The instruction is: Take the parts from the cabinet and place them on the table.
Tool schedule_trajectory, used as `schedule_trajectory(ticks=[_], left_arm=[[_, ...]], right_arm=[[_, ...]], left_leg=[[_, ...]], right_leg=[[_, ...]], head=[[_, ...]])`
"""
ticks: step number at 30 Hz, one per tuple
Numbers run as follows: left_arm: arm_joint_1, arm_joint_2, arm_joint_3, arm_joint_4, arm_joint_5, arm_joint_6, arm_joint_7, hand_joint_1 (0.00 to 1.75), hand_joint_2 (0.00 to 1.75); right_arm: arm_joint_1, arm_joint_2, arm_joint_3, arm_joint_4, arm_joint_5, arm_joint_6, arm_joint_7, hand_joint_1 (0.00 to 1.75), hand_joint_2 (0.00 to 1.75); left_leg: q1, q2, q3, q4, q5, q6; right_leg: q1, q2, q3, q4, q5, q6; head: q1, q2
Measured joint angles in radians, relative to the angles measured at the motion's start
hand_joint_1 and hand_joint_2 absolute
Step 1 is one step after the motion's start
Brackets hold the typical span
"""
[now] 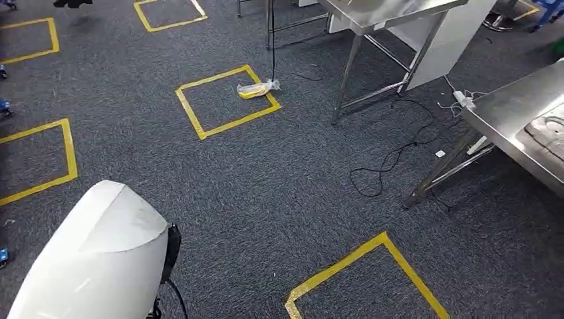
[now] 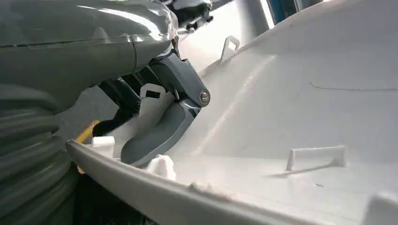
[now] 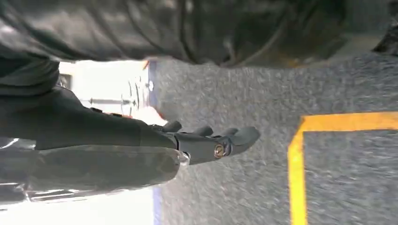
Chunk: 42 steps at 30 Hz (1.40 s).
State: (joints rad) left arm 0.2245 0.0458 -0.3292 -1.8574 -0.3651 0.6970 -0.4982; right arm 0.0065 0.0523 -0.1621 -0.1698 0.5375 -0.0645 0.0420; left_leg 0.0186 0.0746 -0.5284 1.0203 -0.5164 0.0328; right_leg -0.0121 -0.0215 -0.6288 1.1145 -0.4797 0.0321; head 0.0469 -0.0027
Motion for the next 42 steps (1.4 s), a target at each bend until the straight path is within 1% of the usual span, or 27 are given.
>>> schedule_trajectory(ticks=[1,2,6,8,9,11,12,13,15,16,17,20,21,22,23,24,26,27,28,30,31,32,36,37,39,41,42], left_arm=[[0.0,0.0,0.0,0.0,0.0,0.0,0.0,1.75,1.75],[0.0,0.0,0.001,0.0,0.0,0.0,0.0,1.75,1.75],[-0.005,-0.002,0.001,0.0,0.005,0.0,-0.002,1.75,1.75],[-0.01,-0.002,0.001,0.0,0.008,0.0,-0.002,1.75,1.75],[-0.009,-0.002,0.001,0.0,0.008,0.0,-0.001,1.75,1.75],[-0.004,-0.002,0.001,0.001,0.01,0.0,0.0,1.75,1.75],[-0.005,-0.002,0.001,0.002,0.011,0.0,0.002,1.75,1.75],[-0.005,-0.001,0.001,0.002,0.011,0.0,0.002,1.75,1.75],[-0.006,-0.001,0.001,0.002,0.011,0.0,0.002,1.75,1.75],[-0.006,-0.001,0.001,0.002,0.011,0.0,0.002,1.75,1.75],[-0.005,-0.002,0.001,0.001,0.011,0.0,0.004,1.75,1.75],[-0.007,-0.001,0.002,0.001,0.012,0.0,0.005,1.75,1.75],[-0.009,-0.001,0.002,0.0,0.01,0.0,0.004,1.75,1.75],[-0.011,-0.002,0.002,0.0,0.009,0.0,0.004,1.75,1.75],[-0.011,-0.002,0.002,0.0,0.008,0.0,0.004,1.75,1.75],[-0.011,-0.002,0.002,0.0,0.008,0.0,0.004,1.75,1.75],[-0.009,-0.001,0.003,0.0,0.007,0.0,0.004,1.75,1.75],[-0.01,-0.001,0.003,0.0,0.006,0.0,0.004,1.75,1.75],[-0.01,-0.001,0.003,0.0,0.006,0.0,0.005,1.75,1.75],[-0.009,-0.001,0.003,0.0,0.002,0.0,0.006,1.75,1.75],[-0.008,-0.001,0.002,0.0,-0.003,0.0,0.007,1.75,1.75],[-0.005,-0.001,0.002,0.0,-0.005,0.0,0.008,1.75,1.75],[0.004,0.0,0.002,-0.007,-0.006,0.0,0.016,1.75,1.75],[0.005,0.0,0.002,-0.014,-0.005,0.0,0.02,1.75,1.75],[0.004,0.001,0.002,-0.014,-0.003,0.0,0.022,1.75,1.75],[0.011,0.002,0.002,-0.014,0.002,0.0,0.022,1.75,1.75],[0.012,0.002,0.002,-0.014,0.006,0.0,0.02,1.75,1.75]], right_arm=[[0.0,-0.001,0.0,0.0,0.0,0.0,0.0,0.0,0.0],[-0.002,-0.001,0.0,0.0,0.0,0.003,0.0,0.0,0.0],[-0.001,-0.001,0.0,0.0,0.0,0.004,0.007,0.0,0.0],[-0.001,0.0,-0.001,0.0,-0.002,0.005,0.009,0.0,0.0],[-0.004,0.0,-0.002,0.0,-0.003,0.002,0.008,0.0,0.0],[-0.005,-0.001,-0.004,0.0,-0.003,-0.002,0.007,0.0,0.0],[-0.005,-0.001,-0.006,0.0,-0.003,0.0,0.007,0.0,0.0],[-0.005,-0.001,-0.006,0.0,-0.001,0.002,0.004,0.0,0.0],[-0.005,-0.001,-0.006,0.0,0.002,0.001,0.002,0.0,0.0],[-0.005,0.0,-0.006,0.0,0.001,0.001,0.003,0.0,0.0],[-0.008,0.004,-0.006,0.0,0.001,0.001,0.003,0.0,0.0],[0.0,0.004,-0.007,0.0,0.001,0.003,0.005,0.0,0.0],[0.0,0.004,-0.007,0.0,0.001,0.003,0.009,0.0,0.0],[0.0,0.001,-0.008,0.0,0.001,0.002,0.012,0.0,0.0],[-0.001,0.001,-0.008,0.0,0.001,0.002,0.013,0.0,0.0],[-0.004,0.002,-0.008,0.0,0.001,0.003,0.015,0.0,0.0],[-0.006,0.002,-0.008,0.0,0.002,0.005,0.014,0.0,0.0],[-0.006,0.002,-0.008,0.0,0.004,0.004,0.011,0.0,0.0],[-0.005,0.001,-0.008,0.0,0.004,0.004,0.01,0.0,0.0],[-0.005,0.001,-0.008,0.0,0.006,0.004,0.008,0.0,0.0],[-0.005,0.001,-0.008,0.0,0.008,0.002,0.008,0.0,0.0],[-0.006,0.001,-0.008,0.0,0.011,0.001,0.009,0.0,0.0],[-0.001,0.0,-0.008,0.0,0.012,-0.003,0.01,0.0,0.0],[0.0,0.001,-0.009,0.0,0.01,-0.008,0.011,0.0,0.0],[0.0,0.001,-0.011,0.0,0.006,-0.008,0.013,0.0,0.0],[-0.004,0.0,-0.013,0.0,0.003,0.0,0.019,0.0,0.0],[-0.006,-0.001,-0.013,0.0,0.002,0.002,0.021,0.0,0.0]], left_leg=[[0.0,0.009,0.005,-0.001,-0.004,-0.004],[-0.009,0.016,0.007,0.001,-0.009,-0.012],[-0.011,0.048,0.03,-0.016,-0.015,-0.034],[-0.003,-0.037,0.007,0.048,-0.06,-0.037],[-0.002,-0.056,-0.029,0.12,-0.096,-0.036],[-0.002,-0.066,-0.109,0.264,-0.149,-0.038],[-0.002,-0.066,-0.128,0.289,-0.14,-0.039],[-0.002,-0.067,-0.123,0.26,-0.105,-0.038],[-0.002,-0.081,-0.068,0.118,-0.007,-0.034],[-0.001,-0.117,-0.038,0.039,0.029,-0.029],[0.003,-0.148,-0.03,0.015,0.011,-0.028],[-0.007,-0.123,-0.027,0.015,0.011,-0.015],[0.0,-0.114,-0.023,0.004,0.016,-0.007],[0.003,-0.095,-0.017,-0.005,0.021,0.001],[0.003,-0.088,-0.012,-0.011,0.022,0.004],[0.002,-0.074,-0.01,-0.013,0.021,0.01],[0.0,-0.047,-0.01,-0.012,0.018,0.012],[0.0,-0.033,-0.008,-0.012,0.015,0.011],[0.001,-0.021,-0.005,-0.012,0.012,0.009],[0.001,0.0,0.008,-0.012,0.004,0.004],[0.0,0.008,0.016,-0.013,-0.002,0.0],[-0.003,0.017,0.016,-0.012,-0.006,-0.006],[-0.009,0.06,0.038,-0.022,-0.016,-0.028],[-0.003,0.046,0.047,-0.021,-0.036,-0.036],[-0.004,-0.043,0.011,0.073,-0.086,-0.039],[-0.003,-0.065,-0.074,0.237,-0.156,-0.04],[-0.003,-0.066,-0.103,0.286,-0.164,-0.04]], right_leg=[[0.009,-0.047,0.037,-0.074,0.008,-0.01],[0.018,-0.056,0.038,-0.078,0.004,-0.018],[0.014,-0.007,0.041,-0.094,0.009,-0.038],[0.005,0.01,0.055,-0.108,0.015,-0.049],[0.005,0.019,0.055,-0.108,0.015,-0.052],[0.009,0.044,0.055,-0.107,0.013,-0.055],[0.01,0.059,0.056,-0.105,0.012,-0.056],[0.01,0.073,0.057,-0.102,0.01,-0.056],[0.008,0.102,0.06,-0.092,0.004,-0.052],[0.007,0.114,0.058,-0.086,-0.001,-0.048],[0.014,0.123,0.051,-0.074,-0.006,-0.041],[0.004,0.152,0.041,-0.081,0.0,-0.021],[0.005,0.161,0.041,-0.082,-0.001,-0.015],[0.004,0.13,0.042,-0.069,-0.007,-0.014],[0.009,0.072,0.022,-0.033,-0.032,-0.008],[0.005,0.047,-0.013,0.031,-0.068,-0.002],[-0.002,0.031,-0.089,0.174,-0.123,0.007],[-0.005,0.028,-0.109,0.205,-0.121,0.011],[-0.008,0.025,-0.101,0.184,-0.094,0.013],[-0.009,0.006,-0.023,0.035,-0.007,0.009],[-0.006,-0.028,0.024,-0.051,0.03,0.002],[0.006,-0.071,0.04,-0.084,0.013,-0.006],[0.015,-0.018,0.034,-0.091,0.016,-0.025],[-0.002,-0.006,0.047,-0.105,0.023,-0.034],[0.001,0.01,0.053,-0.112,0.023,-0.043],[0.004,0.035,0.051,-0.111,0.021,-0.048],[0.004,0.048,0.051,-0.11,0.021,-0.049]], head=[[0.0,0.0],[-0.001,0.0],[-0.001,0.0],[-0.003,0.0],[-0.002,0.0],[-0.003,0.0],[-0.003,0.0],[-0.003,0.0],[-0.003,0.0],[-0.003,0.0],[-0.002,0.0],[-0.003,0.0],[-0.002,0.0],[-0.003,0.0],[0.006,0.0],[0.006,0.0],[0.006,0.0],[0.006,0.0],[0.006,0.0],[0.006,0.0],[0.006,0.0],[0.006,0.0],[0.005,0.0],[0.004,0.0],[0.003,0.0],[0.003,0.0],[0.003,0.0]])
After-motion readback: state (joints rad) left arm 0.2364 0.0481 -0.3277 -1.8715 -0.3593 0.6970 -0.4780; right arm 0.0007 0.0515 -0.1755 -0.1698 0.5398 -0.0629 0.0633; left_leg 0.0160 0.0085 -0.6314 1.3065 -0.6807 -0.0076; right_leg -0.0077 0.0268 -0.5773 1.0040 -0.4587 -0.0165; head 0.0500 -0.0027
